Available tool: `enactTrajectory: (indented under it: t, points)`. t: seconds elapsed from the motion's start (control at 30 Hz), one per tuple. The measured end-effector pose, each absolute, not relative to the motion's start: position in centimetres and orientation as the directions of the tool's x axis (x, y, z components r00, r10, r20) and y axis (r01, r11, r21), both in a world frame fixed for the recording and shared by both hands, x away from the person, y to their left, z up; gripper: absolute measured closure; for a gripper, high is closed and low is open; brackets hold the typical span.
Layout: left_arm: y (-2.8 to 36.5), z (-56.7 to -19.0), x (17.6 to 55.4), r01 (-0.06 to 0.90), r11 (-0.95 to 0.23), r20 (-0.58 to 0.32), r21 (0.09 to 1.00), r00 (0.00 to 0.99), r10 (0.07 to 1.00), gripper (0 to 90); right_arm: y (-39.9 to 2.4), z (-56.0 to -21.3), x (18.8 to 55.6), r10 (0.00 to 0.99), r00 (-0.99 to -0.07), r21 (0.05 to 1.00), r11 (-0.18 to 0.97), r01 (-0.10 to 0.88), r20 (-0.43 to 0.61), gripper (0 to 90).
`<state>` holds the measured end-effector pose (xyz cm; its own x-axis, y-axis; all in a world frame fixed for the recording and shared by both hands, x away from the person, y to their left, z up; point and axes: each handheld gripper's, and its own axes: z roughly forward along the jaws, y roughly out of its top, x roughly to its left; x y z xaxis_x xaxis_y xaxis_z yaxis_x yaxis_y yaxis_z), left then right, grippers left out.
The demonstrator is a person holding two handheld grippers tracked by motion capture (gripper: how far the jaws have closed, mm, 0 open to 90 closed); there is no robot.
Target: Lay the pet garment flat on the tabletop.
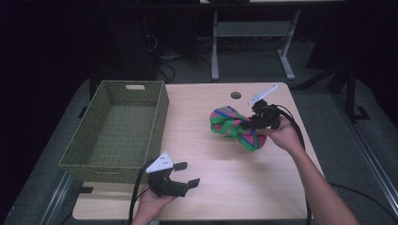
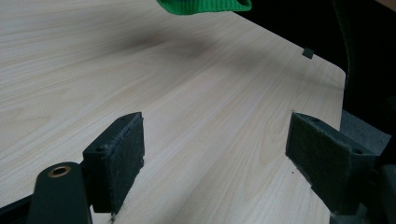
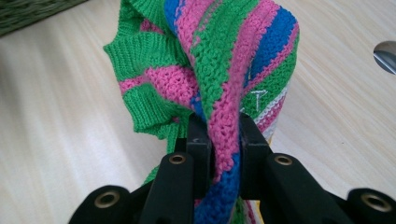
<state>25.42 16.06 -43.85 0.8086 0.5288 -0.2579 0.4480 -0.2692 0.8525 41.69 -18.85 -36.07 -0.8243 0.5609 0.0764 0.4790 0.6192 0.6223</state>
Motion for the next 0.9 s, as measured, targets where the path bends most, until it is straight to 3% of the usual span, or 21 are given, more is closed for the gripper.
enactTrajectory:
  t: [0.9]
  points:
    - [15.8,-44.0,25.3,0.44,-0.286,-0.244,0.851,0.814,0.527,19.1,-19.6,-35.2,36.1,0.495,-0.865,0.661,0.621,0.421,0.086,78.4]
